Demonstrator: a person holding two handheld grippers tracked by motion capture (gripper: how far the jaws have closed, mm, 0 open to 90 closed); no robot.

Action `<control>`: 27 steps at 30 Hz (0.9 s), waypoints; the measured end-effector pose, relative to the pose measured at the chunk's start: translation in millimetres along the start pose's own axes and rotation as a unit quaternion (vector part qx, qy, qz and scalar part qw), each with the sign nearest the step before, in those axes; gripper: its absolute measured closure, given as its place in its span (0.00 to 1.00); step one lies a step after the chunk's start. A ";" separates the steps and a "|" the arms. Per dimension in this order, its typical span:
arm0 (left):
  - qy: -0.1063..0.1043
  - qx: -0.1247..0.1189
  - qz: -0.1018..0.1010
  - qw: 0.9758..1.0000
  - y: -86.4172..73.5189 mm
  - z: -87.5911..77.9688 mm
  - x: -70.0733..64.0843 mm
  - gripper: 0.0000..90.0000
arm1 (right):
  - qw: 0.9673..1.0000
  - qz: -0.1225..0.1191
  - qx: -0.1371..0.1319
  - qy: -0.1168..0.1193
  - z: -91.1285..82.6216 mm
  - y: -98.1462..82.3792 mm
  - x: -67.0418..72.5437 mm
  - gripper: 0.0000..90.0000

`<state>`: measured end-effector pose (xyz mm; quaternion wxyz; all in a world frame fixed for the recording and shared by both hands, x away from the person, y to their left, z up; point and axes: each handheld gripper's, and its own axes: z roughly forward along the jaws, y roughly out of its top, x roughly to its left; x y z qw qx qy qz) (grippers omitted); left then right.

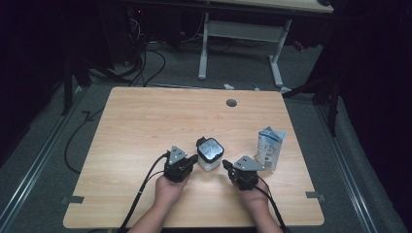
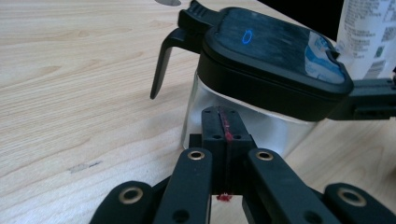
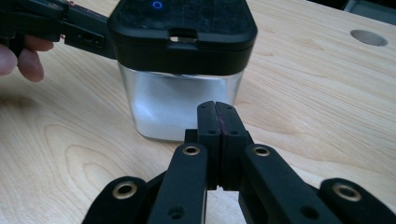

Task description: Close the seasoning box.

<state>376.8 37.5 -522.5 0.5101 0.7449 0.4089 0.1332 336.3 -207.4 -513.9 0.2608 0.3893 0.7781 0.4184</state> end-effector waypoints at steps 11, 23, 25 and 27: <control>0.027 0.005 0.019 0.999 0.1 -13.3 21.4 0.97 | 1.000 0.014 0.000 -0.010 0.6 -1.7 -14.1 1.00; 0.109 -0.001 0.022 0.994 -34.5 -108.3 80.1 0.73 | 1.000 0.013 0.012 -0.024 24.2 7.6 -24.7 1.00; 0.113 -0.006 0.016 0.993 -34.5 -113.3 84.1 0.69 | 1.000 0.014 0.014 -0.023 26.4 8.0 -24.1 1.00; 0.113 -0.012 0.009 0.994 -34.1 -115.2 87.8 0.68 | 1.000 0.010 0.014 -0.019 28.4 7.3 -22.3 1.00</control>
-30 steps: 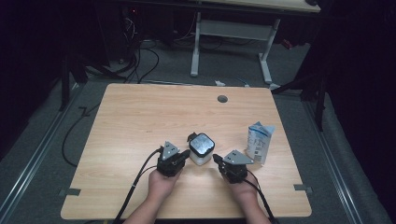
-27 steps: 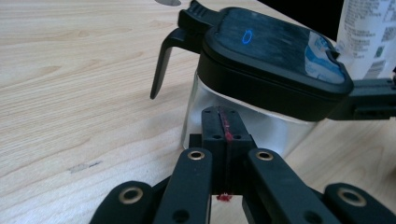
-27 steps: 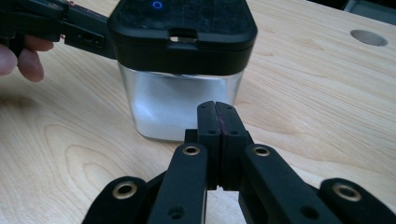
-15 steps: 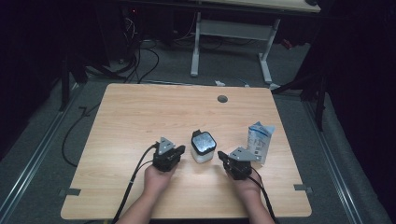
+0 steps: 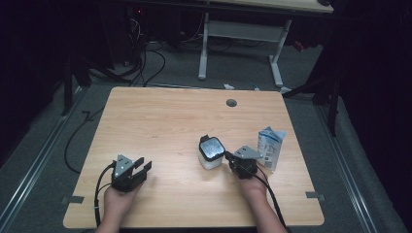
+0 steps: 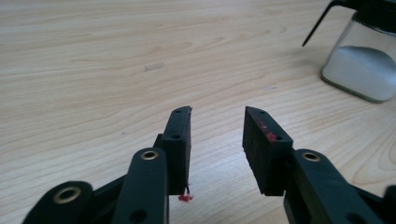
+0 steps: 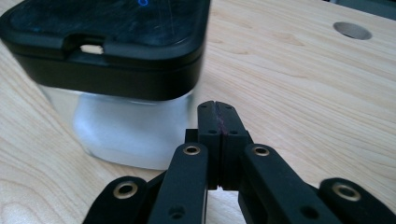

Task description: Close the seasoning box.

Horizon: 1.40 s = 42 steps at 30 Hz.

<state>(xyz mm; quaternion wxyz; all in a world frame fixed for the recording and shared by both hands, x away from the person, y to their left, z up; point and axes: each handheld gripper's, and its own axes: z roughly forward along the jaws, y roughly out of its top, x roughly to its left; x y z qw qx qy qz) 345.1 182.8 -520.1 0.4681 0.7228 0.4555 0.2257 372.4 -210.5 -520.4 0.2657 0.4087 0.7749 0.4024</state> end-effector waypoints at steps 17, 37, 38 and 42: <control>-0.003 0.012 0.002 1.000 -3.1 6.4 0.6 0.63 | 1.000 -0.020 0.004 0.013 -7.8 -0.8 16.8 1.00; -0.010 0.012 0.009 1.000 -2.6 7.1 -1.5 0.63 | 0.999 -0.034 0.002 0.027 -13.2 -2.7 33.0 0.99; -0.010 0.012 0.010 1.000 -2.6 7.1 -1.6 0.63 | 0.999 -0.035 0.002 0.028 -13.4 -2.7 33.4 0.99; -0.011 0.013 0.012 1.000 -2.5 7.2 -1.8 0.63 | 0.999 -0.037 0.001 0.028 -13.7 -2.8 33.8 0.97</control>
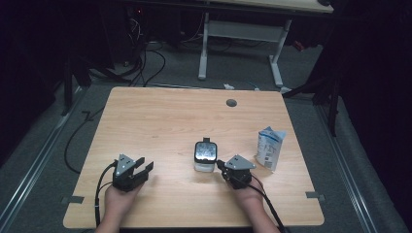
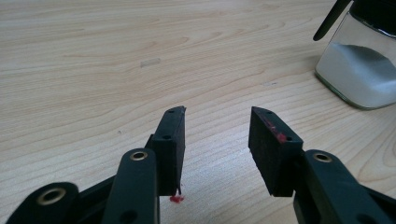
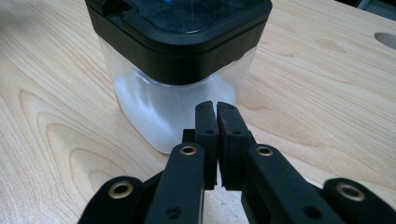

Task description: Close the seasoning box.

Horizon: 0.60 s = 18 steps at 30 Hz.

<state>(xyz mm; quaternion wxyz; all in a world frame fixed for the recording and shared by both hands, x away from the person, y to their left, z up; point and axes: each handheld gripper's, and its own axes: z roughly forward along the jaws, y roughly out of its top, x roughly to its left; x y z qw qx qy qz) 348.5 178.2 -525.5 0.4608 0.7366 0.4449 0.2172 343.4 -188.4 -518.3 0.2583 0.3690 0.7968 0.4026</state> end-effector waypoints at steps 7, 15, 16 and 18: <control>0.000 0.000 0.002 1.000 -0.2 0.6 0.2 0.63 | 1.000 0.010 -0.006 -0.012 -10.2 -1.4 -7.9 0.91; -0.003 0.002 0.006 1.000 -0.3 1.1 -0.1 0.62 | 0.999 0.033 -0.011 -0.042 -32.5 -16.8 -31.2 0.82; -0.003 0.002 0.006 1.000 -0.2 1.0 -0.1 0.62 | 0.998 0.035 -0.011 -0.047 -35.8 -19.7 -34.3 0.81; -0.003 0.002 0.006 1.000 -0.2 1.1 -0.1 0.62 | 0.998 0.039 -0.010 -0.056 -43.2 -26.1 -40.3 0.80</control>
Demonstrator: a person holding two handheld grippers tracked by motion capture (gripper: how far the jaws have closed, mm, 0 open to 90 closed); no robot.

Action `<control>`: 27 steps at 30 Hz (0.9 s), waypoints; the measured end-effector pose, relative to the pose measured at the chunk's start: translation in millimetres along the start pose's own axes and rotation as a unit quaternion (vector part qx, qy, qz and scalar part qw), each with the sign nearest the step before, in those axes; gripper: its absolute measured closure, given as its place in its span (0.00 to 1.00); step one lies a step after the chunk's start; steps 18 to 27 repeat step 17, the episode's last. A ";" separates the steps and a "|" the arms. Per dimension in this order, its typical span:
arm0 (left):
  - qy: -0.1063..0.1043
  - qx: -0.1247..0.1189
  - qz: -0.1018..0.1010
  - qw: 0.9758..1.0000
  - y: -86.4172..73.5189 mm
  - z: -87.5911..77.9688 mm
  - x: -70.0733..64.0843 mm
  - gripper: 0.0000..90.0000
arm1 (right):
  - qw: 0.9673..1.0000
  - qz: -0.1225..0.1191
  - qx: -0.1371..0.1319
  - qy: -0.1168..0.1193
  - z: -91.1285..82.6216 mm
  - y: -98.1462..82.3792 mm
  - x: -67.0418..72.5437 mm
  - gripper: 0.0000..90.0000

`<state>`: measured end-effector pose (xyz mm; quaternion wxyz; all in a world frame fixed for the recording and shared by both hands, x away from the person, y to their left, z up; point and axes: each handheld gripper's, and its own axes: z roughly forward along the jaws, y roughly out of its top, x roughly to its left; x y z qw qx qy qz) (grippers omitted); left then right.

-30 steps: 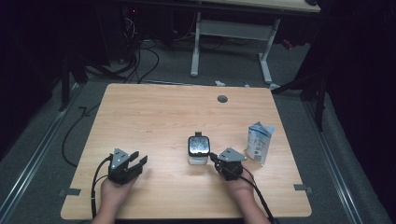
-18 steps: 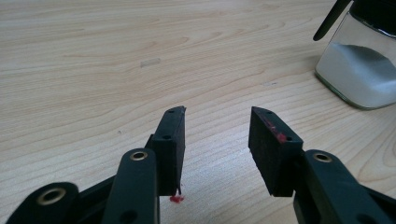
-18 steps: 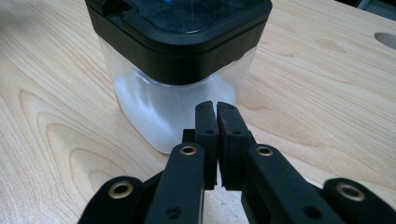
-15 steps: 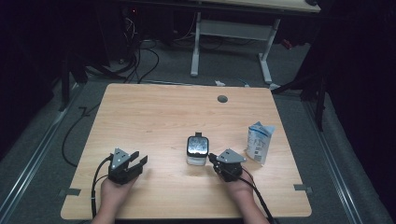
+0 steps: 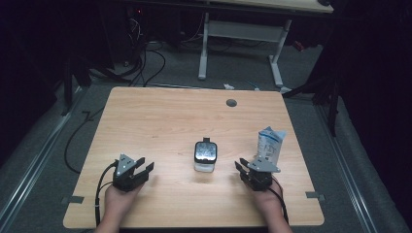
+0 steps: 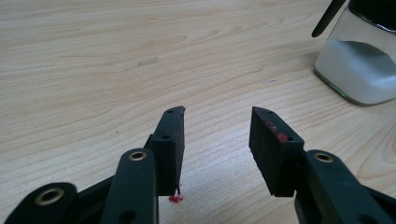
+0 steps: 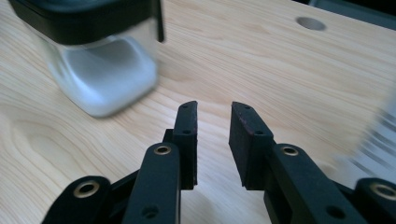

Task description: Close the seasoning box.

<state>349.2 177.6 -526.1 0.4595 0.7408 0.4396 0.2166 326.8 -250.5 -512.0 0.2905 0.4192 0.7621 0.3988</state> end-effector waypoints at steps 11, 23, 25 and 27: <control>-0.003 0.002 0.003 1.000 0.7 2.6 -4.7 0.61 | 0.999 0.039 -0.007 -0.020 -24.4 -22.1 -25.7 0.76; -0.003 0.003 0.005 1.000 0.7 2.3 -4.8 0.61 | 0.999 0.033 -0.002 -0.016 -20.8 -22.4 -23.8 0.76; -0.003 0.003 0.005 1.000 0.7 2.3 -4.8 0.61 | 0.999 0.033 -0.002 -0.016 -20.8 -22.4 -23.8 0.76; -0.003 0.003 0.005 1.000 0.7 2.3 -4.8 0.61 | 0.999 0.033 -0.002 -0.016 -20.8 -22.4 -23.8 0.76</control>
